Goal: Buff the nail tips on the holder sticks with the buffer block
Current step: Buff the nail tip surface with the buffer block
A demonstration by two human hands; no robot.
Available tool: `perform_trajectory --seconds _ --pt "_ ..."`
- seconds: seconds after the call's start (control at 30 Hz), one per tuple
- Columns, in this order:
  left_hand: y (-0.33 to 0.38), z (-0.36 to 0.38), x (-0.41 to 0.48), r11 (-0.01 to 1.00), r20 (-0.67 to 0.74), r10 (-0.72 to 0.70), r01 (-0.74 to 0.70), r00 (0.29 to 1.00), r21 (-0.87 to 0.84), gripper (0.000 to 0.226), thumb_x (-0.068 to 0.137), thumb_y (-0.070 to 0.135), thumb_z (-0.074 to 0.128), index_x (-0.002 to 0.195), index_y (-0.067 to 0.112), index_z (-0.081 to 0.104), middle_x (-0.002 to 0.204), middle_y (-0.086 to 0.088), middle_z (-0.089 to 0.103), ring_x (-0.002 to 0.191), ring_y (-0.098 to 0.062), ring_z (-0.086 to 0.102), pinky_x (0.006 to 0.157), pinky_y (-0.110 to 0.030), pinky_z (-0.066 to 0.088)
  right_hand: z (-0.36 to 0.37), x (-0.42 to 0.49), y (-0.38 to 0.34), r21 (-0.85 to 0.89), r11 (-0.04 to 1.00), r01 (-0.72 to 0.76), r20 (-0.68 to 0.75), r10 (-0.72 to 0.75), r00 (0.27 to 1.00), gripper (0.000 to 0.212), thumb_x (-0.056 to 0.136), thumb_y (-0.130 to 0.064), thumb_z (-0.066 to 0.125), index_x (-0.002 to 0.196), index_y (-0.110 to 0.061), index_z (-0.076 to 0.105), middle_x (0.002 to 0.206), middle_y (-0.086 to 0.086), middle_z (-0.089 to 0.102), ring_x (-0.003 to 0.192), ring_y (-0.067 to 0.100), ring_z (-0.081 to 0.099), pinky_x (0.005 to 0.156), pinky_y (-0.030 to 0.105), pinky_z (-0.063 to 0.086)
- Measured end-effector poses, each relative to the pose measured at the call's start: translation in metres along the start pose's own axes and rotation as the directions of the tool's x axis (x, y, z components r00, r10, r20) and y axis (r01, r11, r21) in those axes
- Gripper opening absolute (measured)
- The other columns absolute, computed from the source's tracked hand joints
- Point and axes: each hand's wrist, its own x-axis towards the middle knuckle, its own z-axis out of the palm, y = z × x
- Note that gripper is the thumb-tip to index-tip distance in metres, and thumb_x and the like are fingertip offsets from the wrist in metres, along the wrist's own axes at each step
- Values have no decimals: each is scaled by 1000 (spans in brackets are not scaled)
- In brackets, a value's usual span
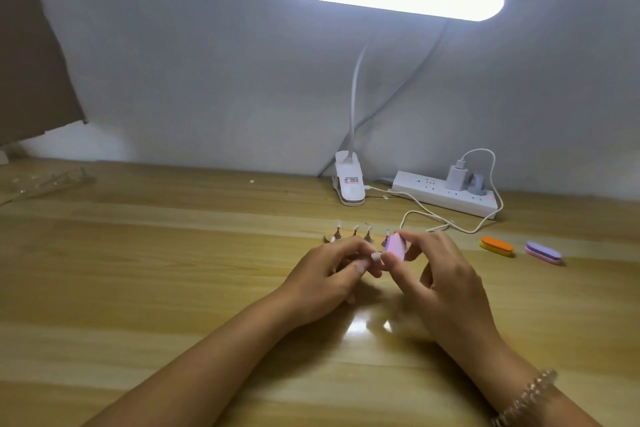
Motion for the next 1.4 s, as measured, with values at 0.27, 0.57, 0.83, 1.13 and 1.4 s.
perform_trajectory --seconds 0.27,0.57,0.83,1.13,1.4 --pt "-1 -1 0 999 -15 3 -2 1000 50 19 101 7 48 99 17 63 73 16 62 56 -11 57 62 -26 46 3 -5 -10 -102 982 159 57 -154 986 34 85 -40 71 114 -24 62 96 -19 51 65 -18 46 53 13 31" --pt "-4 -1 0 999 -5 -18 19 1000 50 15 102 8 49 101 10 64 77 11 63 56 -6 56 59 -24 45 5 -3 -4 -68 995 67 34 -65 997 31 77 -48 73 99 -28 63 86 -18 57 66 -5 51 54 19 37" --pt "-4 1 -1 999 -13 -29 29 999 -31 11 104 14 48 102 17 58 82 9 66 62 -8 57 60 -29 46 5 -6 -7 -3 993 121 22 -121 992 33 83 -49 67 108 -27 60 93 -21 54 67 -9 52 54 14 34" --pt "-4 3 0 997 -41 -65 64 997 -36 14 105 17 46 98 25 56 80 13 67 60 -11 55 59 -36 47 3 -1 2 35 999 39 -24 -38 999 30 80 -43 69 105 -29 60 90 -21 58 62 9 54 57 20 40" --pt "-2 1 -1 999 -48 -33 32 998 -6 7 102 21 52 96 23 55 85 9 70 61 -7 58 60 -31 50 2 0 4 83 997 -3 -41 6 999 30 79 -40 70 105 -29 60 94 -18 59 57 16 54 56 25 43"
